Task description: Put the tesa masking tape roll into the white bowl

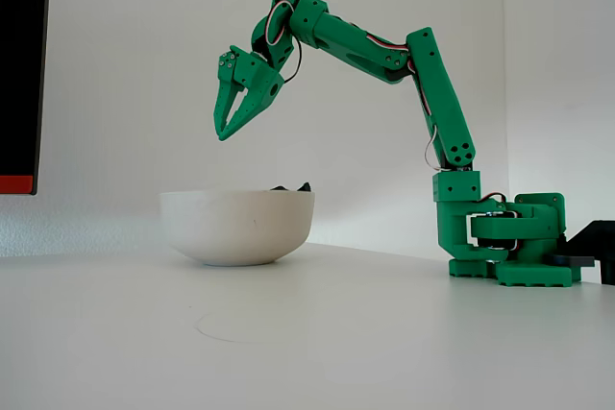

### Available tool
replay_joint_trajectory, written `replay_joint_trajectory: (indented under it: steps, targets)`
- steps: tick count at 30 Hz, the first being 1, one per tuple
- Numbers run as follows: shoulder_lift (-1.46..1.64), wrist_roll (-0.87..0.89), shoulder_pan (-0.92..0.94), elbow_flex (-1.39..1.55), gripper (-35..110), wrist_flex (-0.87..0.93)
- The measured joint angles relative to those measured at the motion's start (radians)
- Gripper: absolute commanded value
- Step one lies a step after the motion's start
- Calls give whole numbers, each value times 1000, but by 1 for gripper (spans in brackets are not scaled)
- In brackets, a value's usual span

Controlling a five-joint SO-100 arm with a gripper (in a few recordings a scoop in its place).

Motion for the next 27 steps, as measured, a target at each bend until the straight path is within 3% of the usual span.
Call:
replay_joint_trajectory:
  steps: [5,8,16,27]
  targets:
    - [149,6,-183,9,-8,186]
    - [314,-5,-267,137,-8,192]
    - [833,-55,-446,753,-8,43]
    - [1140,-103,-523,1353,-8,-160]
